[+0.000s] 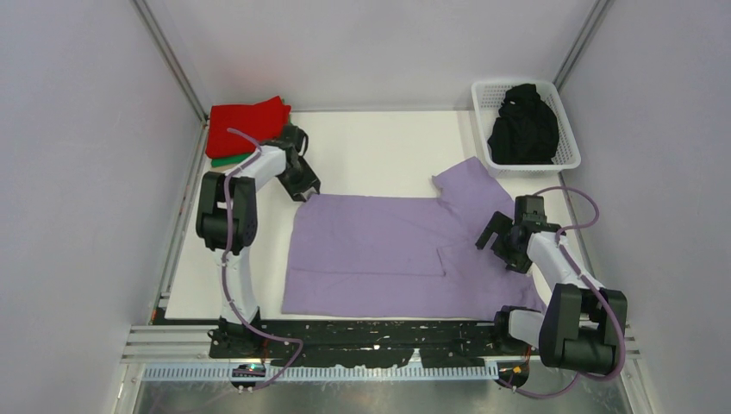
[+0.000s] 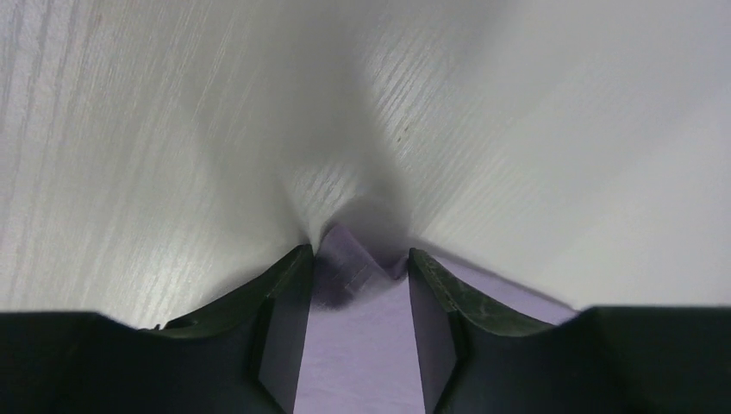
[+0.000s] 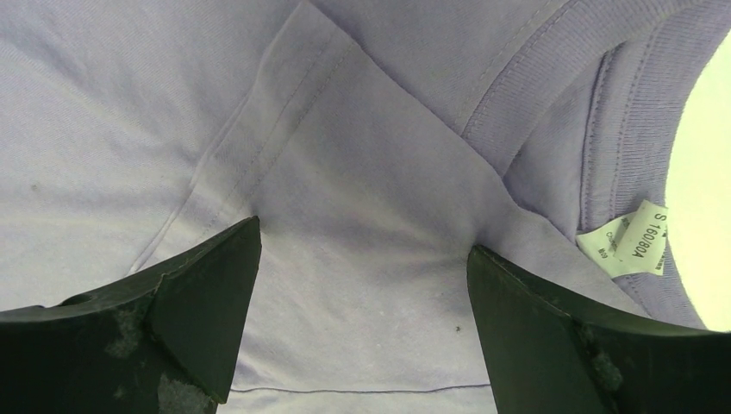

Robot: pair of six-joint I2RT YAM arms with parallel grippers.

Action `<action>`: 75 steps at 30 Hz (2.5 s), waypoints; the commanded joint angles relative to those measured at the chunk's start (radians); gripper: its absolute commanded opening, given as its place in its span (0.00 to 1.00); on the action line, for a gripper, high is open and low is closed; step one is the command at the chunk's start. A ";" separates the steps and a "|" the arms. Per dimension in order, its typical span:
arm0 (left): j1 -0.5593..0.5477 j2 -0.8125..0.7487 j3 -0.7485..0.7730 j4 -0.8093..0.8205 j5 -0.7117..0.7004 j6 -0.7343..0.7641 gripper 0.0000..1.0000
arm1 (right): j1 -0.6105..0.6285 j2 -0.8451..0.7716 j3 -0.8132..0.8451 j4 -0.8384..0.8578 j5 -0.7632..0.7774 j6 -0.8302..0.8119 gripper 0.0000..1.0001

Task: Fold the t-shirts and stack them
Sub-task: Fold the flattened tshirt in 1/3 of the way, then grab the side of the flattened tshirt furthest away from the robot with both arms

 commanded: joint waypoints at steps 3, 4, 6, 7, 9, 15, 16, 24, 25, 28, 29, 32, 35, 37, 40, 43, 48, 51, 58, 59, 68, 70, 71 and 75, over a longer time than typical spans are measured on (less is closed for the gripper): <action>-0.008 0.014 0.064 -0.091 -0.052 0.040 0.36 | -0.005 -0.032 -0.010 -0.020 -0.014 -0.009 0.96; -0.009 0.013 0.063 -0.096 -0.055 0.047 0.32 | -0.004 -0.033 -0.010 -0.019 -0.011 -0.009 0.95; -0.009 0.014 0.061 -0.095 -0.051 0.053 0.24 | -0.005 -0.037 -0.009 -0.017 -0.008 -0.013 0.95; -0.008 0.015 0.064 -0.095 -0.048 0.058 0.19 | -0.005 -0.038 -0.006 -0.013 -0.009 -0.015 0.95; -0.009 0.016 0.073 -0.095 -0.044 0.072 0.05 | -0.005 -0.045 -0.001 -0.006 -0.030 -0.026 0.95; -0.011 0.006 0.112 -0.104 -0.052 0.141 0.00 | 0.043 -0.127 0.038 0.035 -0.019 -0.055 0.95; -0.011 0.003 0.116 -0.106 -0.052 0.157 0.00 | 0.060 -0.138 0.063 0.042 -0.006 -0.060 0.95; -0.009 -0.019 0.118 -0.124 -0.096 0.228 0.00 | 0.305 0.091 0.361 0.113 0.146 -0.097 0.96; -0.009 -0.018 0.122 -0.129 -0.101 0.230 0.00 | 0.319 0.129 0.400 0.116 0.162 -0.116 0.96; 0.003 -0.014 0.133 -0.141 -0.107 0.235 0.00 | 0.348 0.327 0.609 0.115 0.177 -0.145 0.96; 0.006 -0.013 0.138 -0.146 -0.111 0.237 0.00 | 0.349 0.368 0.696 0.106 0.176 -0.161 0.96; 0.020 -0.006 0.154 -0.159 -0.123 0.243 0.00 | 0.350 0.570 0.866 0.087 0.184 -0.202 0.95; 0.031 0.003 0.167 -0.166 -0.124 0.250 0.00 | 0.349 0.766 1.085 0.024 0.185 -0.229 0.96; 0.034 0.009 0.181 -0.172 -0.124 0.258 0.00 | 0.349 0.866 1.195 -0.014 0.183 -0.235 0.96; 0.036 0.016 0.191 -0.179 -0.123 0.267 0.00 | 0.338 0.977 1.312 -0.065 0.184 -0.213 0.99; 0.037 0.019 0.195 -0.178 -0.122 0.269 0.00 | 0.333 1.076 1.415 -0.108 0.173 -0.207 0.98; 0.037 0.019 0.198 -0.182 -0.113 0.274 0.00 | 0.330 1.132 1.445 -0.143 0.187 -0.198 0.95; 0.037 0.018 0.197 -0.179 -0.104 0.274 0.00 | 0.318 1.133 1.412 -0.140 0.201 -0.184 0.94; 0.037 0.014 0.187 -0.171 -0.095 0.273 0.00 | 0.268 1.132 1.368 -0.104 0.151 -0.145 0.91; 0.036 0.015 0.186 -0.171 -0.092 0.273 0.00 | 0.261 1.134 1.373 -0.106 0.143 -0.140 0.91; 0.037 0.013 0.187 -0.168 -0.077 0.264 0.00 | 0.256 1.146 1.327 -0.074 0.067 -0.106 0.84; 0.037 0.012 0.192 -0.170 -0.076 0.263 0.00 | 0.256 1.139 1.322 -0.067 0.063 -0.095 0.73; 0.037 0.011 0.194 -0.168 -0.073 0.261 0.00 | 0.256 1.134 1.320 -0.066 0.063 -0.086 0.71; 0.037 0.001 0.195 -0.162 -0.065 0.253 0.00 | 0.256 1.117 1.289 -0.052 0.077 -0.048 0.50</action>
